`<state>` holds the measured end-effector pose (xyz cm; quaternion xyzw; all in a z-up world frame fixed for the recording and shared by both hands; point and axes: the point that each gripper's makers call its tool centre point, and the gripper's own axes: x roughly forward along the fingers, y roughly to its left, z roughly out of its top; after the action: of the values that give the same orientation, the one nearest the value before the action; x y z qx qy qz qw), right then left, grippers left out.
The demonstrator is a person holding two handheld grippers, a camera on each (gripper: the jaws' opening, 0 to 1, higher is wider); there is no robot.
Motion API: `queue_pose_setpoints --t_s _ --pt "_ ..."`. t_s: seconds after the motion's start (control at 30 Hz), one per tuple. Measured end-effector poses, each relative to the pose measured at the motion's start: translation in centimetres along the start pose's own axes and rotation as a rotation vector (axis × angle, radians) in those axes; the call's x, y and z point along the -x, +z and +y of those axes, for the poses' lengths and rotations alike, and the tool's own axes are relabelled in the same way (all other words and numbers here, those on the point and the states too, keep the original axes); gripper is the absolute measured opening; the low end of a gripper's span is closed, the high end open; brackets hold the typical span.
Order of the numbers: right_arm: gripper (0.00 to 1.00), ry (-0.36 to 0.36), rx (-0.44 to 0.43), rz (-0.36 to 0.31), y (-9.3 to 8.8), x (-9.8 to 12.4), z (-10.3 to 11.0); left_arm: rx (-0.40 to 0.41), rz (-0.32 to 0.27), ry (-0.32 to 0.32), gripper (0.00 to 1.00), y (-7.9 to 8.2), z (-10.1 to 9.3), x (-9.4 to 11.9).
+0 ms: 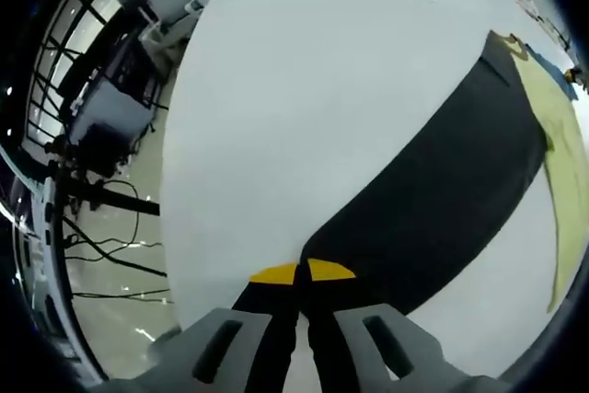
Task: Fold the garment on the visible template until the final outline fits inside the template.
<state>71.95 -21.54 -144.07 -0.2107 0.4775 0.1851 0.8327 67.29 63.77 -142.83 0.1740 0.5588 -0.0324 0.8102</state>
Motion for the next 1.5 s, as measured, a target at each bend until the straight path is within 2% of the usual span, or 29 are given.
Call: queue_pose_setpoints --t_s 0.07,0.17,0.27,0.33,0.5,0.63,0.8,0.83,0.87,0.9,0.93,0.97,1.07,1.2,1.23,1.33,1.5 --pt "0.00 0.003 0.008 0.011 0.2 -0.2 -0.3 0.003 -0.028 0.021 0.05 0.8 0.4 0.1" --pt "0.00 -0.011 0.035 0.037 0.6 -0.6 -0.7 -0.011 -0.030 0.020 0.05 1.3 0.1 -0.2" --pt "0.00 -0.019 0.037 0.048 0.8 -0.7 -0.8 -0.030 -0.013 0.019 0.05 1.1 0.0 -0.6" --pt "0.00 -0.018 0.031 0.055 0.7 -0.6 -0.8 -0.011 -0.009 0.013 0.05 1.0 0.1 -0.5" --pt "0.00 -0.024 0.012 0.052 0.5 -0.5 -0.6 0.001 0.036 -0.027 0.05 -0.4 -0.2 -0.1" --pt "0.00 -0.022 0.003 0.054 0.4 -0.4 -0.5 0.045 0.022 -0.041 0.05 -1.2 -0.3 0.2" --pt "0.00 -0.005 0.017 0.074 0.4 -0.4 -0.3 0.028 0.028 -0.048 0.05 -1.2 -0.5 0.2" --pt "0.00 0.002 0.020 0.075 0.5 -0.3 -0.2 0.030 0.035 -0.045 0.07 -1.1 -0.4 0.2" --pt "0.00 -0.010 0.045 0.055 0.8 -0.2 -0.2 0.026 0.035 -0.015 0.11 -1.0 0.1 0.3" --pt "0.00 -0.018 0.045 0.034 1.1 0.1 -0.2 0.034 0.012 0.036 0.13 -0.4 0.9 0.5" --pt "0.00 -0.014 0.034 0.015 1.5 0.3 -0.1 0.029 -0.015 0.032 0.14 0.2 0.7 0.8" --pt "0.00 -0.007 0.028 -0.006 1.8 0.7 0.4 0.023 -0.051 0.026 0.13 0.9 0.5 1.1" --pt "0.00 0.019 0.047 -0.045 2.1 1.4 2.0 0.023 -0.066 0.029 0.16 1.2 0.0 1.9" --pt "0.01 0.031 0.061 -0.062 2.2 2.1 3.9 0.012 -0.108 0.060 0.26 1.8 -0.1 2.8" --pt "0.01 0.038 0.055 -0.074 2.3 2.3 4.4 0.018 -0.119 0.066 0.29 1.9 -0.1 3.0" --pt "0.01 0.065 0.037 -0.120 2.9 3.2 6.9 0.019 -0.156 0.110 0.48 2.3 0.1 4.0" --pt "0.02 0.113 0.063 -0.186 3.2 4.0 10.3 0.021 -0.219 0.062 0.50 2.5 -2.6 5.6"
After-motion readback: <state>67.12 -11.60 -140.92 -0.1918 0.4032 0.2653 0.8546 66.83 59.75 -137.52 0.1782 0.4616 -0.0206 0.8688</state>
